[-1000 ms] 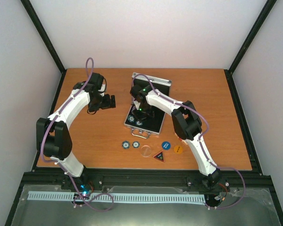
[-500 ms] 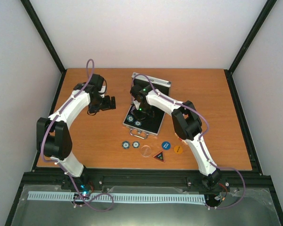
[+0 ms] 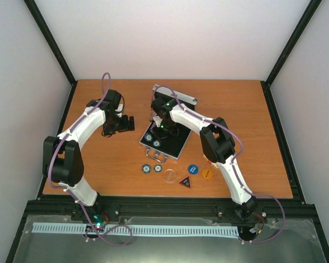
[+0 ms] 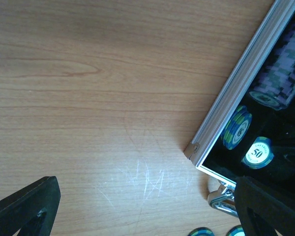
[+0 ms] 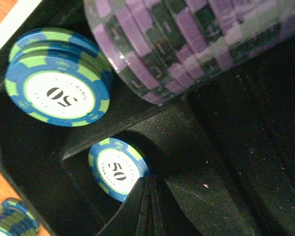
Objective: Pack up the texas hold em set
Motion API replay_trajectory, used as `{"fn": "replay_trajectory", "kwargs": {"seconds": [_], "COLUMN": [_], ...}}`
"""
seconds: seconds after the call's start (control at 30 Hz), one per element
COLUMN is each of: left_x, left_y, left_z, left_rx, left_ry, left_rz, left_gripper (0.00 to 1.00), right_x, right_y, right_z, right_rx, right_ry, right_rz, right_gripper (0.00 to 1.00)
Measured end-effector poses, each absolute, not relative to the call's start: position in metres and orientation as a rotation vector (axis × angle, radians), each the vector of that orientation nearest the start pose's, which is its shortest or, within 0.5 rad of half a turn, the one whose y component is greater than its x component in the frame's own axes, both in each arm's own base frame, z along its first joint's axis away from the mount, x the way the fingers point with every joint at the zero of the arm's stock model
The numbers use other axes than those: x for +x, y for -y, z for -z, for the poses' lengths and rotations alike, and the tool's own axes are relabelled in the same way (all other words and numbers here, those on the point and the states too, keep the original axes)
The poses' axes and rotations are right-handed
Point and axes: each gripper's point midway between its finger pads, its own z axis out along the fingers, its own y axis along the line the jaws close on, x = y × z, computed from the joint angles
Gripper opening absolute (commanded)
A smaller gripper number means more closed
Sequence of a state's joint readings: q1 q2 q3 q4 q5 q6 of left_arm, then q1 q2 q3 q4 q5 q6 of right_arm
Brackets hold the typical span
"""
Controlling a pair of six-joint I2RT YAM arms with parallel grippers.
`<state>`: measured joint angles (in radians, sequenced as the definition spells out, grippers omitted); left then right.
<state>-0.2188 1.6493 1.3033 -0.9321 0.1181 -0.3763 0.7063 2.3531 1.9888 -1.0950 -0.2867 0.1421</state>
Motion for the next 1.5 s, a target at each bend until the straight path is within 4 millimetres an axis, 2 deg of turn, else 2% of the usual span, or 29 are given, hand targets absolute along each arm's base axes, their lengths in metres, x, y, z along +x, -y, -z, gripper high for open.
{"fn": "replay_trajectory", "kwargs": {"seconds": [0.3,0.53,0.83,1.2,1.23,1.3,1.4,1.5], "left_x": [0.330,0.330,0.326,0.325,0.325,0.325,0.326,0.326], "left_y": [0.094,0.094,0.089,0.087,0.087,0.087,0.087,0.087], "left_z": [-0.096,-0.093,-0.064,-0.056,-0.055,-0.052,-0.051,-0.051], "left_rx": [-0.213,-0.228,-0.262,-0.267,-0.268,-0.268,-0.268,-0.267], "left_ry": [-2.946,-2.956,-3.044,-3.068,-3.070,-3.074,-3.074,-3.071], "left_rz": [0.264,0.263,0.188,0.161,0.160,0.159,0.158,0.160], "left_gripper": [0.99,0.99,0.99,0.99,0.99,1.00,0.99,0.99], "right_x": [0.335,0.335,0.335,0.330,0.330,0.330,0.331,0.334], "right_y": [-0.358,-0.360,-0.369,-0.378,-0.378,-0.378,-0.376,-0.372], "right_z": [-0.044,-0.046,-0.056,-0.064,-0.065,-0.065,-0.063,-0.061], "right_rx": [-0.902,-0.904,-0.920,-0.947,-0.947,-0.948,-0.940,-0.937], "right_ry": [-2.965,-2.961,-2.932,-2.905,-2.904,-2.905,-2.910,-2.915], "right_rz": [-0.551,-0.568,-0.642,-0.740,-0.743,-0.745,-0.720,-0.674], "right_gripper": [0.03,0.03,0.03,0.03,0.05,0.20,0.37,0.50]}}
